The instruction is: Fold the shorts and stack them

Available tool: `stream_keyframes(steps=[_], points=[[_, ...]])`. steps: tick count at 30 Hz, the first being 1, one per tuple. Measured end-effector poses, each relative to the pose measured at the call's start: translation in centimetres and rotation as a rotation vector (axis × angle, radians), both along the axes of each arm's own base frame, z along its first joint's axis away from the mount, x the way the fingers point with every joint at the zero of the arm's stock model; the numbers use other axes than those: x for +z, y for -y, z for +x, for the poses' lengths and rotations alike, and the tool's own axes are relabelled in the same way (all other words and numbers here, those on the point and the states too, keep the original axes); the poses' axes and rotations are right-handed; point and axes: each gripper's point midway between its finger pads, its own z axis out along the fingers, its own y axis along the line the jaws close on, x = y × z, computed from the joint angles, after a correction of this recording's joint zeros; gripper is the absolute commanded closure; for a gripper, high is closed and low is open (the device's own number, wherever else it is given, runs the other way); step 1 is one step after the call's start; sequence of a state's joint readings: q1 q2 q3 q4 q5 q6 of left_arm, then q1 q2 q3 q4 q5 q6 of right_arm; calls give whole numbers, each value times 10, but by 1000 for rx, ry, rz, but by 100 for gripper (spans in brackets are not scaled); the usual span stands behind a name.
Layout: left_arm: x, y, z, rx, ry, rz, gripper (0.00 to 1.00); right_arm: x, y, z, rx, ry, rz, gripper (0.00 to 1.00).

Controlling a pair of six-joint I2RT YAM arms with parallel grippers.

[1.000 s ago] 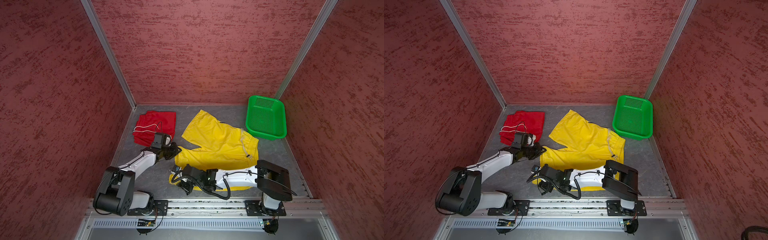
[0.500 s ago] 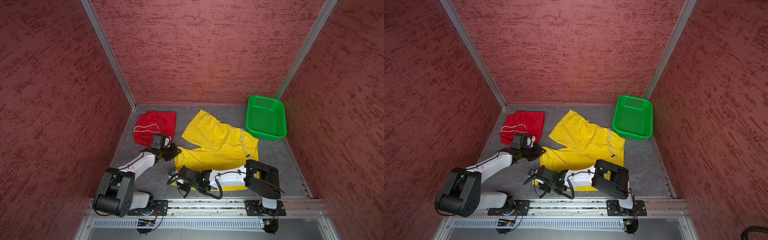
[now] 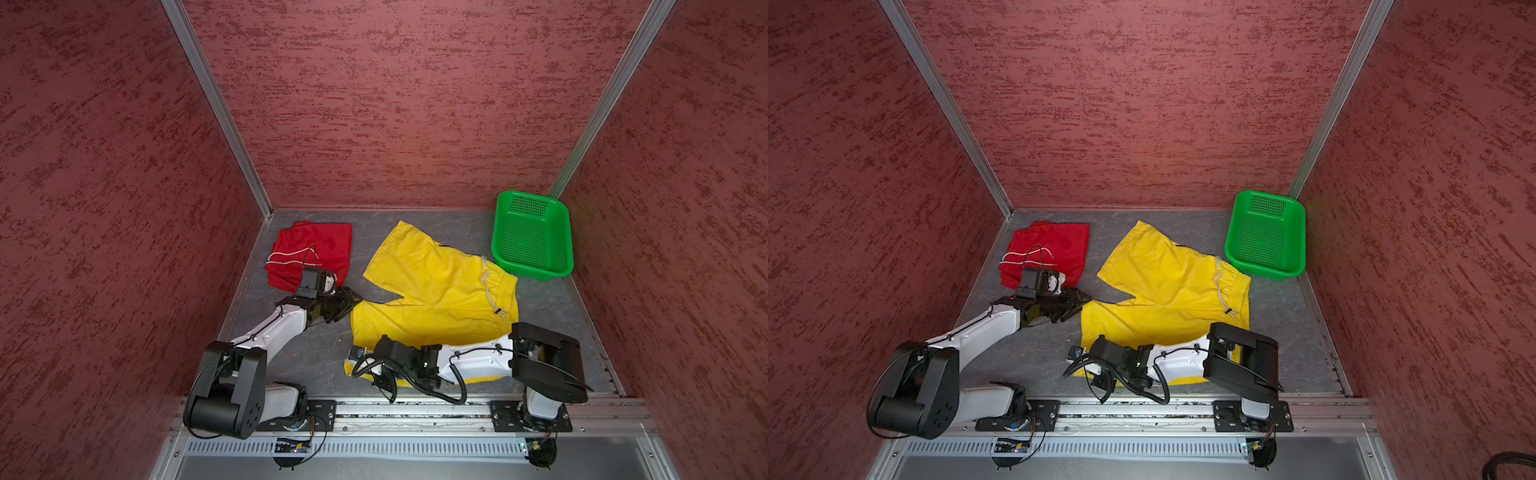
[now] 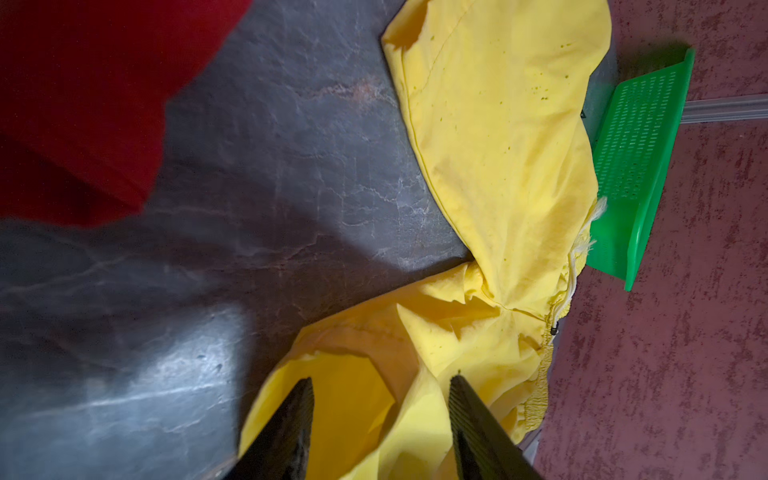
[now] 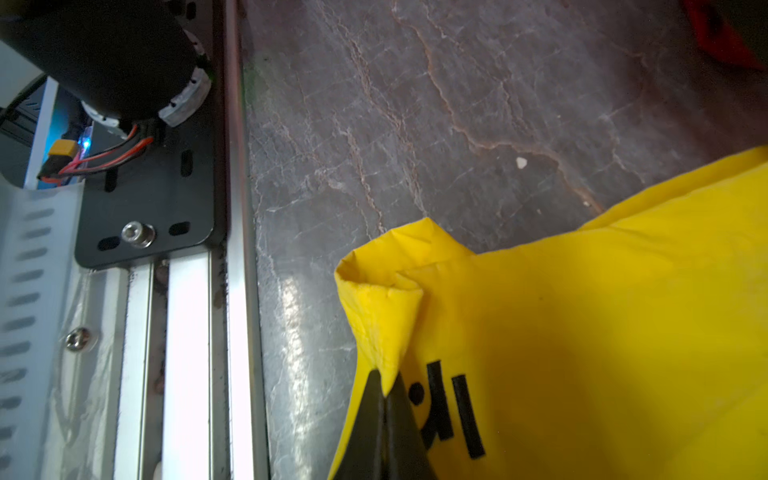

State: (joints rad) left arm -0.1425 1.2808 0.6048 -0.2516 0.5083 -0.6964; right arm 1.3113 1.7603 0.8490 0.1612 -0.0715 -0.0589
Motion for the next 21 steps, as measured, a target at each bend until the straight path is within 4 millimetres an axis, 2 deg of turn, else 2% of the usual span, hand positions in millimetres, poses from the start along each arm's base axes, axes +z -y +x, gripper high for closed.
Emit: stream_keyframes(steps=[4, 7, 14, 21], points=[[15, -18, -1, 58, 44, 11, 40, 7, 10, -3, 3, 9, 38, 100], [15, -23, -9, 74, 41, 15, 41, 18, 14, -4, -1, 21, 83, 100], [-18, -25, -36, 63, -93, 37, 46, 40, 15, -2, -12, 53, 166, 100], [-48, -25, -49, 44, -196, 65, 49, 43, 14, -1, -13, 56, 176, 100]])
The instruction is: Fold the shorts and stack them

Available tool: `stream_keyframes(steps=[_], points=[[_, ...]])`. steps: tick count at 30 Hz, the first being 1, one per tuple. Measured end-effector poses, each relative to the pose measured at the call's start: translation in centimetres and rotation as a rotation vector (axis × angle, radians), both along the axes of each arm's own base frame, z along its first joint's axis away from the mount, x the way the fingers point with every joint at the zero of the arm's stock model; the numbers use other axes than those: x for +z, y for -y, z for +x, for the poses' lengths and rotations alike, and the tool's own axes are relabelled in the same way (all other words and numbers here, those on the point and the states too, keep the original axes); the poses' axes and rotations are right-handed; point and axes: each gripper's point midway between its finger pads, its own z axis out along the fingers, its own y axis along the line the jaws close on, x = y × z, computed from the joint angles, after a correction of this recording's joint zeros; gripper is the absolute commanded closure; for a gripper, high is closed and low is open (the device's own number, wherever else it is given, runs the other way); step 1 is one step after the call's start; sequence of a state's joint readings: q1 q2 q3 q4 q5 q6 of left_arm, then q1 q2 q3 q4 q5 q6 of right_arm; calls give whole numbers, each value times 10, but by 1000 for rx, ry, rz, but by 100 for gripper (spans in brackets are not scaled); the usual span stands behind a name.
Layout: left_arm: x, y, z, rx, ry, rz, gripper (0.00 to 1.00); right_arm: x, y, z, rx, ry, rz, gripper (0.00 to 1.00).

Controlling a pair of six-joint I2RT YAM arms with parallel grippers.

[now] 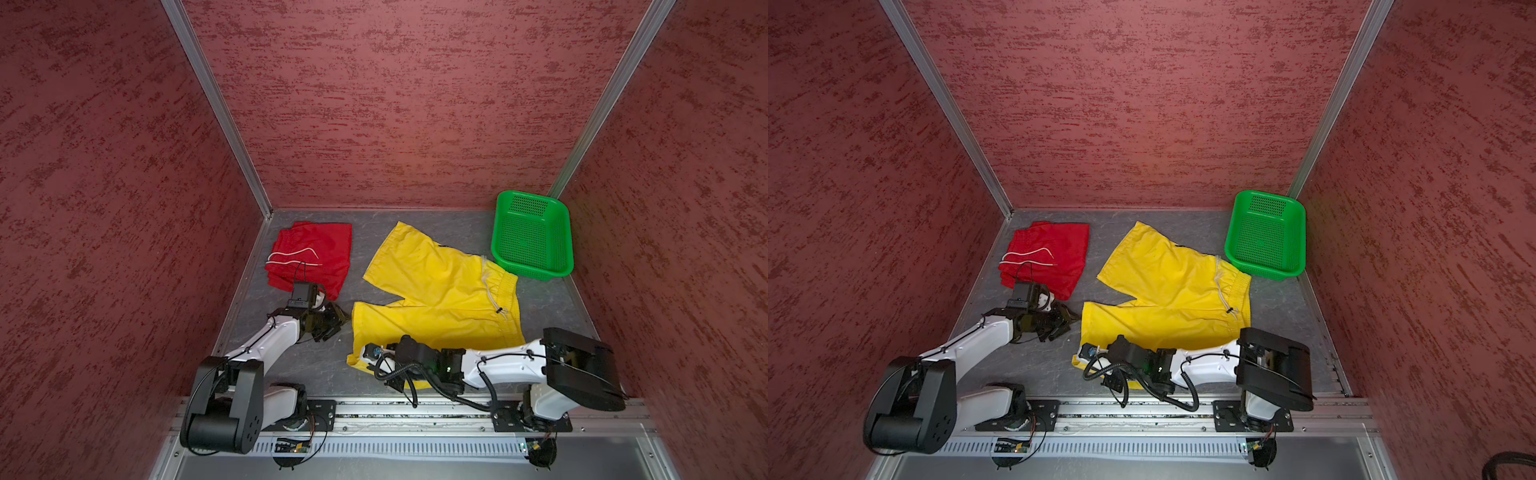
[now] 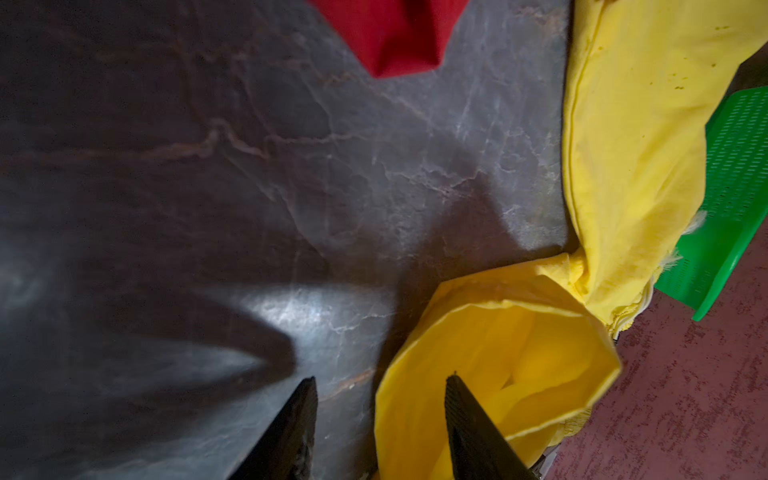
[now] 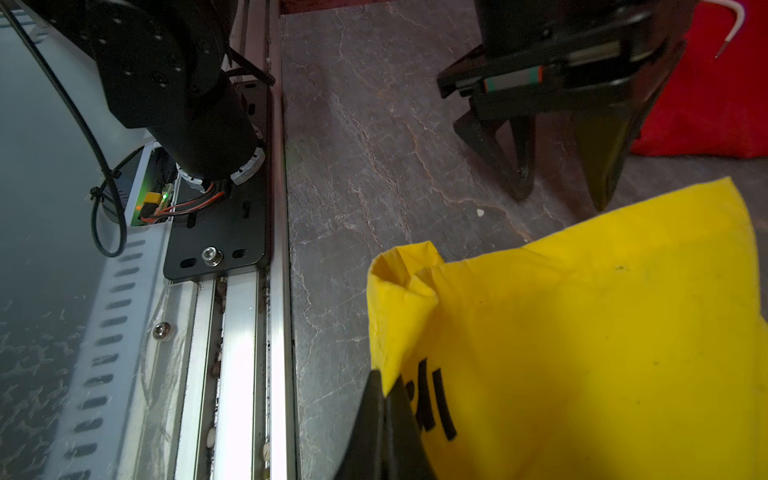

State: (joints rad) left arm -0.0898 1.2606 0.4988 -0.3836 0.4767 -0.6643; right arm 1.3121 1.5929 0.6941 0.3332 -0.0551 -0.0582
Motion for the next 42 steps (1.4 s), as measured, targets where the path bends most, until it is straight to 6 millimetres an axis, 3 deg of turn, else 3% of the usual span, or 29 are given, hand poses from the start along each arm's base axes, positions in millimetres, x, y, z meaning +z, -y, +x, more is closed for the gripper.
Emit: stream_keyframes(steps=[12, 14, 21, 24, 33, 42], points=[[-3, 35, 27, -165, 114, 22, 51, 8, 1, 0, 2, 6, 16, 100], [-3, 37, 34, -174, 130, 23, 57, 8, 2, 0, 2, 6, 15, 100], [-12, 38, 49, -194, 149, 56, 94, 13, 7, -3, 7, 4, 20, 100], [-14, 36, 52, -205, 155, 80, 100, 14, 11, -6, 16, -2, 17, 100], [1, 31, 84, -210, 223, 116, 100, 20, 17, -18, 73, -24, 15, 100], [-6, 32, 106, -236, 187, 114, 100, -2, -6, -10, 90, -16, -45, 100]])
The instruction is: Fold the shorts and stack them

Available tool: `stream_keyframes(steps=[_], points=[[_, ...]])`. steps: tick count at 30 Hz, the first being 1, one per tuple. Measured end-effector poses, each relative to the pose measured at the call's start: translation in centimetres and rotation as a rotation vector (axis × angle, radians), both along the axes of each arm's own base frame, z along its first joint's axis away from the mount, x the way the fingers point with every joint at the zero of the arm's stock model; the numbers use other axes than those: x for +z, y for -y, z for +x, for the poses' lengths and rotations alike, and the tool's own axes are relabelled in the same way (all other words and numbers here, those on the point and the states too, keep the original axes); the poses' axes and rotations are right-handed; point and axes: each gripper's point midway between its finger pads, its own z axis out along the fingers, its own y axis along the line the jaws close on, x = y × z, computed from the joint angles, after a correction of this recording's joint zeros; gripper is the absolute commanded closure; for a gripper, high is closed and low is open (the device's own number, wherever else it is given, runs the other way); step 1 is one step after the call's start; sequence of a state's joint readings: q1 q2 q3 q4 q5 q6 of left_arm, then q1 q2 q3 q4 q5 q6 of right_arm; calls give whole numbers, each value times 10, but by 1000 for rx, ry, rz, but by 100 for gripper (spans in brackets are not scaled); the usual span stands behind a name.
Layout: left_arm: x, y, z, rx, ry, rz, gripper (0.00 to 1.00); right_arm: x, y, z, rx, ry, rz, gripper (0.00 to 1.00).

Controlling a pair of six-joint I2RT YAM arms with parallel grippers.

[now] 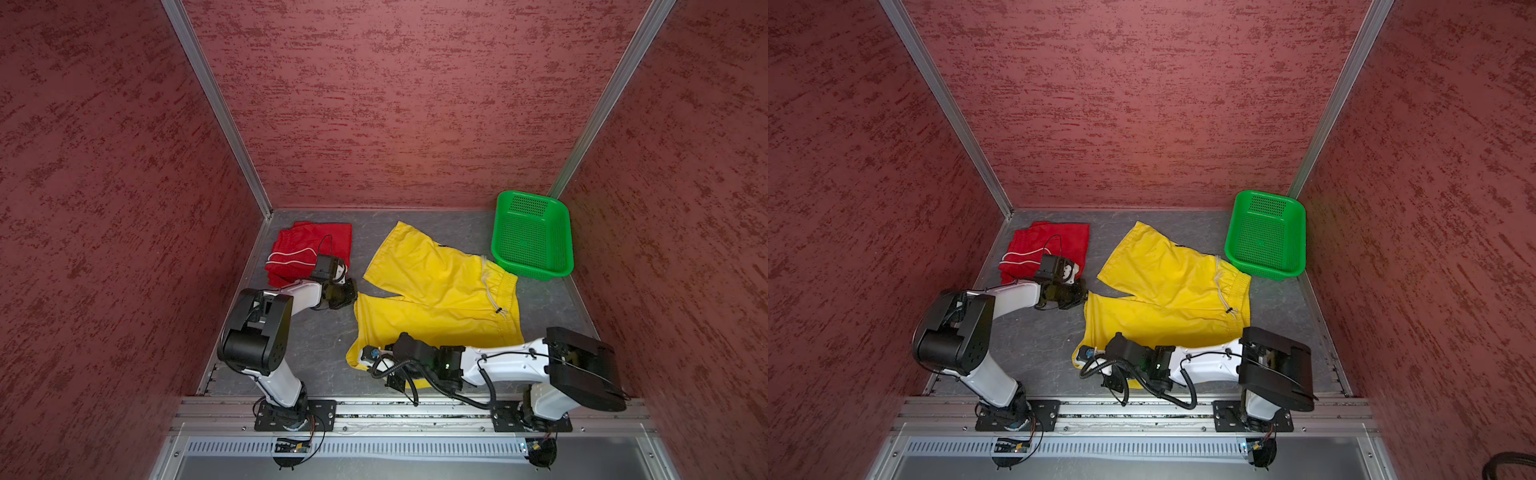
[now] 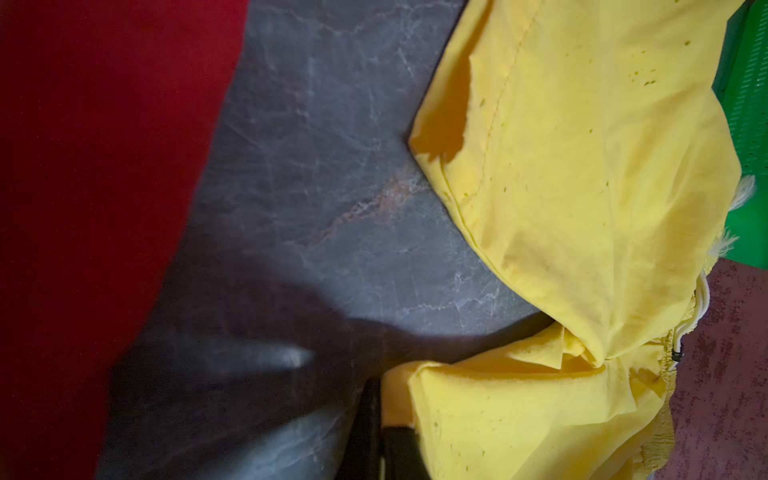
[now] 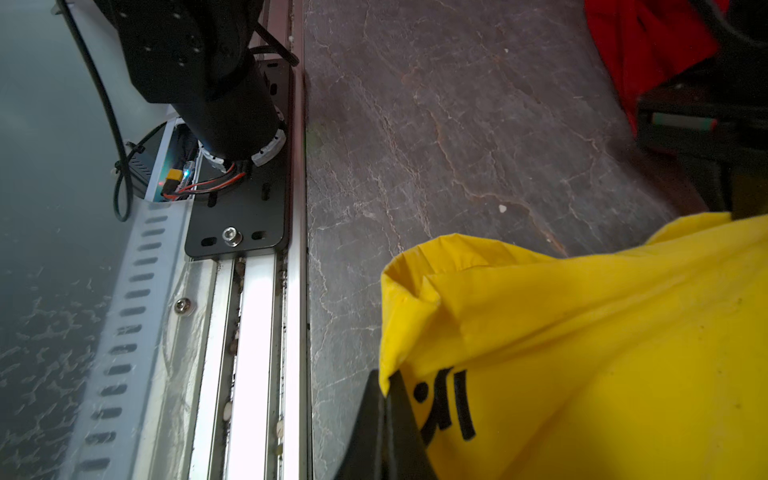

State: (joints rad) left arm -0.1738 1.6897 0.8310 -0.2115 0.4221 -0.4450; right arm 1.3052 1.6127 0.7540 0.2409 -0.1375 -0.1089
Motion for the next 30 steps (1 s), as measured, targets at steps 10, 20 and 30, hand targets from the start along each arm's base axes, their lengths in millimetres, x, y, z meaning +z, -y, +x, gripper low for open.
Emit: stream_keyframes(steps=[10, 20, 30], points=[[-7, 2, 13, -39, -54, 14, 98, -14, -20, 4, 27, -8, -45, 100], [12, -11, 39, 22, 27, 52, 56, -24, -28, -33, 153, -98, -81, 66], [109, -33, 28, 100, 237, 119, 49, 26, -17, -20, 93, -150, 22, 60]])
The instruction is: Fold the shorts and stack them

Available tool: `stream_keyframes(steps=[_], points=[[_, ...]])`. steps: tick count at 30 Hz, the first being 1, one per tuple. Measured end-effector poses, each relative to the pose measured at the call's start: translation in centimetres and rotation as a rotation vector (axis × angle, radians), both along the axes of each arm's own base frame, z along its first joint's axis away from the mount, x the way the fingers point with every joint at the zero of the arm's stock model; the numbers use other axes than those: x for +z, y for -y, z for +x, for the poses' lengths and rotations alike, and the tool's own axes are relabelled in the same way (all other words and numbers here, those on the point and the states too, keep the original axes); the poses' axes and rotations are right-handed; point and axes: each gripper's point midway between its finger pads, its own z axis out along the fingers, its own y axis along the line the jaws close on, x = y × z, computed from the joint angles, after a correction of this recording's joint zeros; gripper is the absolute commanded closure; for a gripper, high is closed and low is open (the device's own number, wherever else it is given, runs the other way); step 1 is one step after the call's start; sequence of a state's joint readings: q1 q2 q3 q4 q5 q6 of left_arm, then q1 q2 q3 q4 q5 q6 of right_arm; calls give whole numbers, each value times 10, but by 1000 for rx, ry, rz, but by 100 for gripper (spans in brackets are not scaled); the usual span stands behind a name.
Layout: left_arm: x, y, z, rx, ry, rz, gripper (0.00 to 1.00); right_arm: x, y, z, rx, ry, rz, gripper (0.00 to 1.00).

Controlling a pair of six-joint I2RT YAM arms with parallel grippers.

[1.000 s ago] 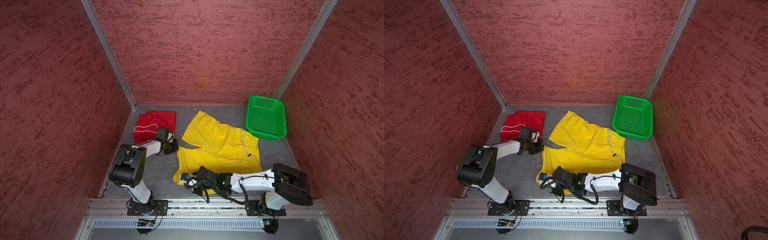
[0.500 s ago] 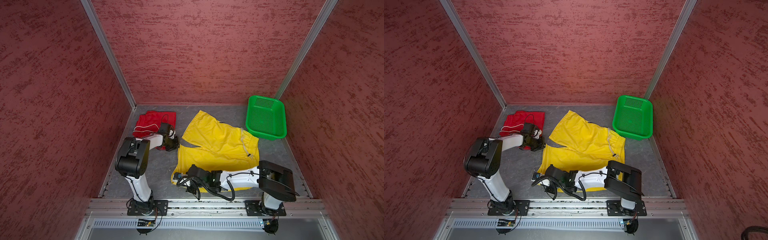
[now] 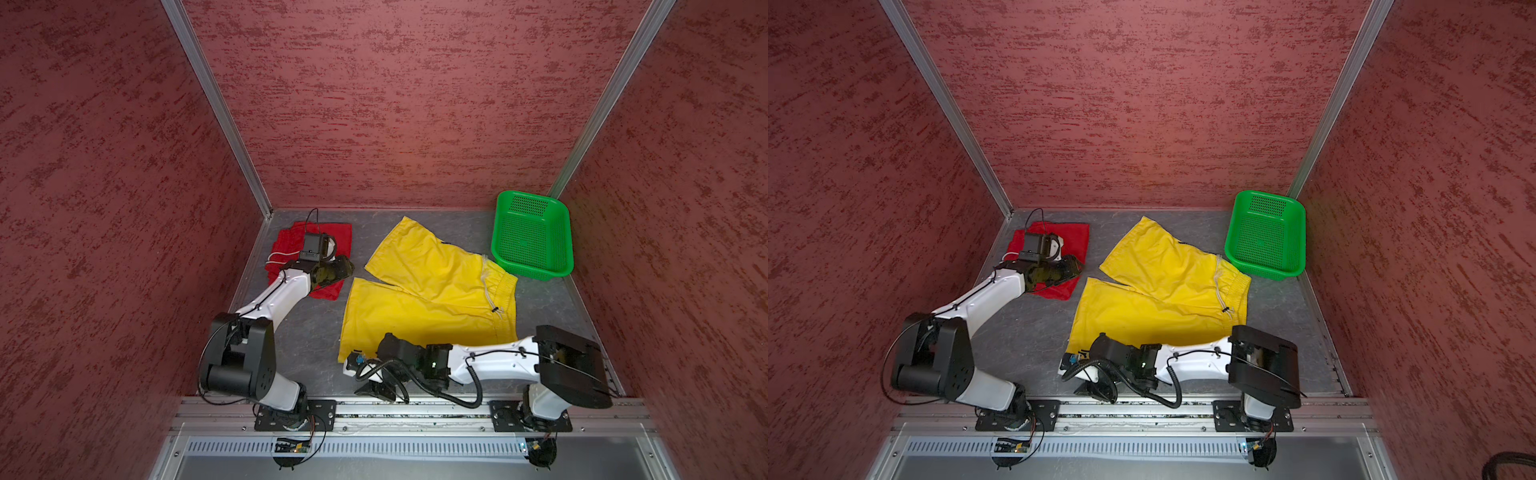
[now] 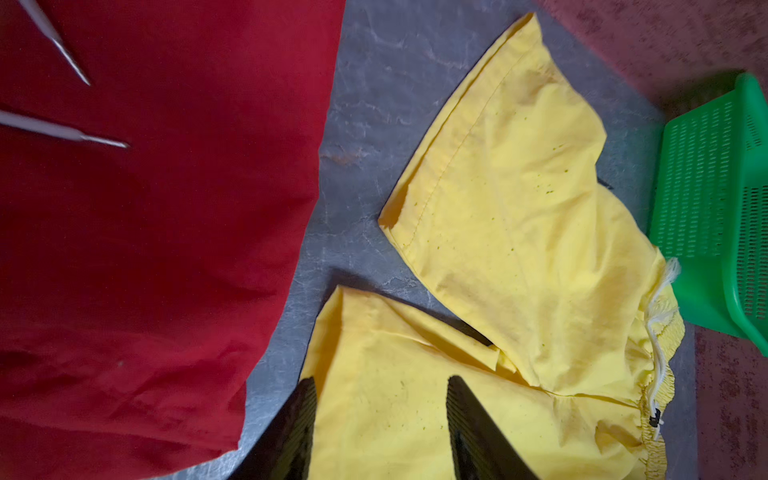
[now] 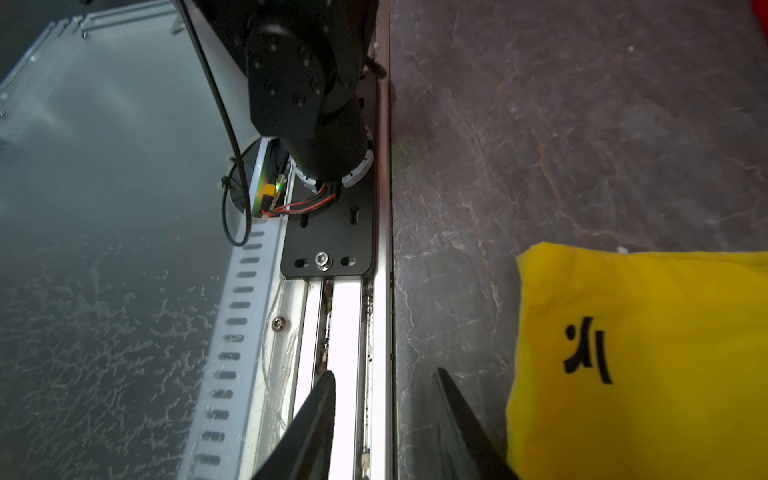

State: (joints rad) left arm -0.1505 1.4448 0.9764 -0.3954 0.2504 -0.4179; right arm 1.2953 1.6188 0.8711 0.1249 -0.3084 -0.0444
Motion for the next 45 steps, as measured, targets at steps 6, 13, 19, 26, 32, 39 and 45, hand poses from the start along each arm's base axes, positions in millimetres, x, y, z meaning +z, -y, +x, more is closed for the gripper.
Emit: stream_keyframes(steps=[6, 13, 19, 26, 32, 39, 45], points=[[15, 17, -26, -41, 29, -19, 60, 15, 28, 67, -233, -127, 53, 62], [-32, 67, -56, -130, -96, -80, 80, -39, 70, 96, -458, -363, -50, 65], [-111, 75, -91, -103, -305, -82, 93, -70, 81, 89, -545, -494, -143, 65], [-119, 63, -83, -26, -294, -135, 98, -87, 79, 79, -571, -559, -191, 65], [-118, 30, -92, 71, -275, -130, 90, -84, 45, 65, -494, -544, -189, 57], [-96, 6, -105, 128, -253, -86, 62, -63, 53, 65, -499, -522, -210, 45], [-52, 31, -108, 41, -165, -111, 60, 5, 83, 110, -655, -526, -61, 46]])
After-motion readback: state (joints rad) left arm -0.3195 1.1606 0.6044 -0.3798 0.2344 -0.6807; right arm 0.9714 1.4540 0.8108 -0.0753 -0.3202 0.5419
